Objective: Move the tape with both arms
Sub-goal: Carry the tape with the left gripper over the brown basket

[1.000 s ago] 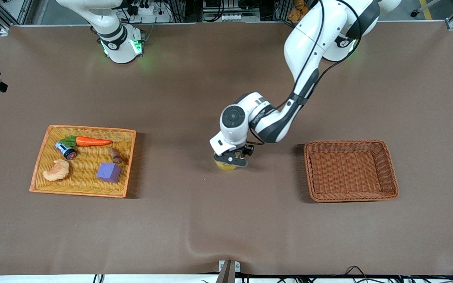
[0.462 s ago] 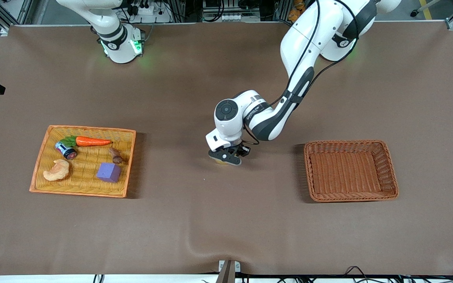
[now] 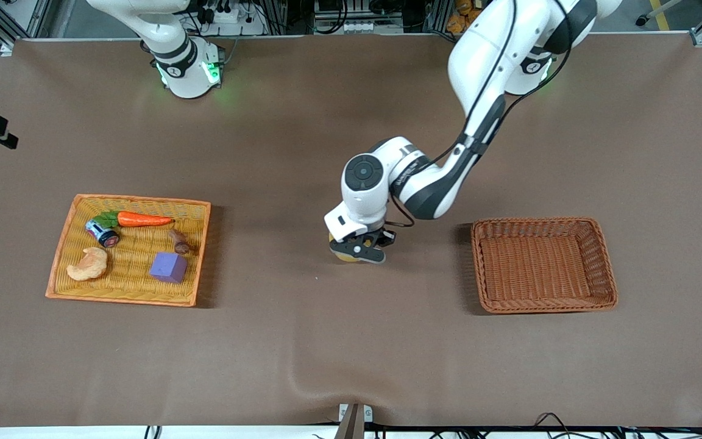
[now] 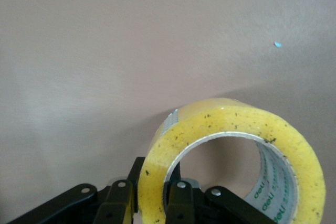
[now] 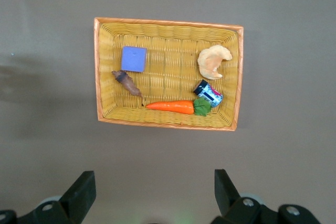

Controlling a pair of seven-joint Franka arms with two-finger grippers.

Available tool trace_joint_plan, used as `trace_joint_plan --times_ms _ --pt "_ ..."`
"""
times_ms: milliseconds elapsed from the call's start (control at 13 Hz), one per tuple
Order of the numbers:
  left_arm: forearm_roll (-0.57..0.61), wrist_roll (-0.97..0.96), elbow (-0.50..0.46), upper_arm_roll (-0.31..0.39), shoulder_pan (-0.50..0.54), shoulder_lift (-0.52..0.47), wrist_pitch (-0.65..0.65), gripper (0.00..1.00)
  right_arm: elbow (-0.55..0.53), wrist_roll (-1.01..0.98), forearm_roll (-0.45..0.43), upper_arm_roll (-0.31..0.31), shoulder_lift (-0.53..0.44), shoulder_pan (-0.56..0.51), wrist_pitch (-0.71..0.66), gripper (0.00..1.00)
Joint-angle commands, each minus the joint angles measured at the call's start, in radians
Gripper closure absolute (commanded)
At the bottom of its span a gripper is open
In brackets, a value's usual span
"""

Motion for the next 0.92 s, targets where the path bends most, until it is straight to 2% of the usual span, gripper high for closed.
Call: trace_joint_plan --times_ms 0,462,846 --pt "-0.061 0.121 -0.028 -0.017 0.076 -0.116 -0.078 1.0 -0.002 -0.006 0.003 0.0 -0.004 0.003 -0.014 0.0" --pt "-0.108 0.396 -0.064 -0.022 0.237 -0.245 -0.138 1.0 -0.001 -0.001 0.004 -0.006 -0.005 -0.006 -0.035 0.0" --pt "-0.251 0.807 -0.204 -0.021 0.463 -0.352 -0.157 1.0 -0.002 -0.01 0.003 -0.002 -0.004 0.003 -0.034 0.0"
